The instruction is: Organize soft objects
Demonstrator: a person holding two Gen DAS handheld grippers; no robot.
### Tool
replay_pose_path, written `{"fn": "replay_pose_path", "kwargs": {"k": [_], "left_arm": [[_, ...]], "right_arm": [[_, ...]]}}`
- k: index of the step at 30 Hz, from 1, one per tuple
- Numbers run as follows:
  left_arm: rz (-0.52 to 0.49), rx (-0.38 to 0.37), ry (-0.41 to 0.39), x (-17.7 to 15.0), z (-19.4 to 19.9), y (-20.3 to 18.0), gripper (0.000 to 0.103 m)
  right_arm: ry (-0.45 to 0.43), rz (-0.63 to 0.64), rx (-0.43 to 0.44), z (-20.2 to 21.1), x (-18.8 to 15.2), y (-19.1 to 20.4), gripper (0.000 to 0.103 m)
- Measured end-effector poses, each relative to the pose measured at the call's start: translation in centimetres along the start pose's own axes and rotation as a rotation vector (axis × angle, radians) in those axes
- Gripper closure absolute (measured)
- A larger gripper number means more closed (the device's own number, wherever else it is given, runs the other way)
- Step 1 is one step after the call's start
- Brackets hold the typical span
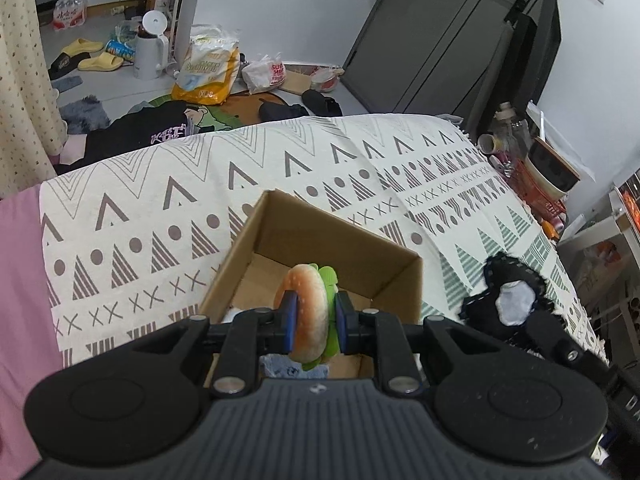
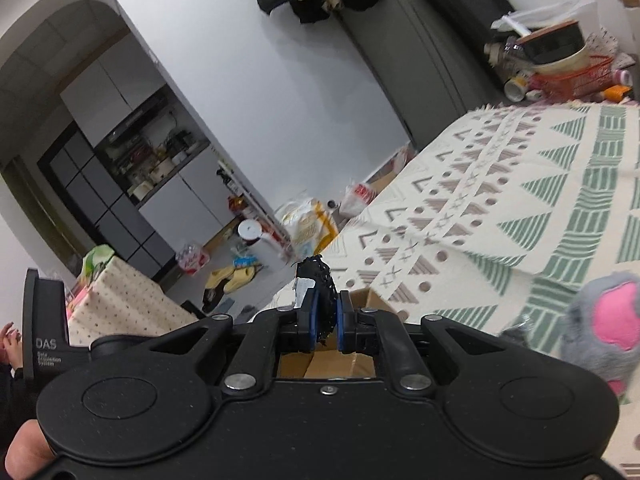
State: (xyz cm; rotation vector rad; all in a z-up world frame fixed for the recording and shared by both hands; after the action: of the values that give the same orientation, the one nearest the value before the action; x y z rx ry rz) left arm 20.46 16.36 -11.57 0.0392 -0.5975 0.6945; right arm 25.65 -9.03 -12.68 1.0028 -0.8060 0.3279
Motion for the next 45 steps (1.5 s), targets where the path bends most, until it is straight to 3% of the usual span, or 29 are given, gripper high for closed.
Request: {"fn": "replay_pose_path", "kwargs": {"k": [8, 15, 17, 19, 22, 25, 32, 39, 45], "left_arm": [[0.001, -0.011, 0.023, 1.5, -2.0, 0.7, 0.084], [-0.027, 0.02, 0.039, 2.3, -3.1, 0.7, 0.08], [-0.013, 0.02, 0.05, 2.5, -3.2, 0.9, 0.071], [-0.013, 0.031, 0.049, 2.6, -3.1, 1.0, 0.057], [-0.021, 0.074, 0.022, 2.5, -2.7, 1.0, 0.039], [-0.02, 0.087, 0.004, 2.4, -2.0, 0.9, 0.035], [-0.05, 0.083, -0.035, 2.1, 0.0, -0.3, 0.032], [-0.088, 0.082, -0.065, 1.4, 2.0, -1.9, 0.032], [-0.106, 0.082, -0.079, 0.4, 3.4, -3.3, 0.028]], "right_arm": [[0.064, -0.015, -0.008, -3.3, -0.9, 0.4, 0.094], [0.097, -0.008, 0.061, -4.8, -1.5, 1.2, 0.086], [0.121, -0.012, 0.072, -5.1, -1.7, 1.3, 0.071], [0.107, -0.019, 0.048, -4.7, -1.6, 1.2, 0.045], [0.082, -0.03, 0.023, -4.0, -1.4, 0.9, 0.029], [0.063, -0.039, 0.0, -3.3, -1.1, 0.7, 0.02], [0.014, -0.006, -0.131, -1.3, -0.2, 0.4, 0.016], [-0.041, 0.001, -0.167, 0.9, 0.6, 0.0, 0.005], [-0.076, -0.03, -0.21, 2.7, 1.3, -1.1, 0.005]]}}
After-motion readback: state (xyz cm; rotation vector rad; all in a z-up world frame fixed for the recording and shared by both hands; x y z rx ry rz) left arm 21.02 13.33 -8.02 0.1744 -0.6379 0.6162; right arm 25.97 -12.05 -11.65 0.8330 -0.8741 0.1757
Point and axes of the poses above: each gripper's, at about its wrist camera, not at the fingertips, and z roughly against the way its jaws point, y to its left, x to its top, the point moved 3 cm from there along -z, roughly the way its jaws point, and after that the axes turned 13 degrees about x, right-handed, at the moved point
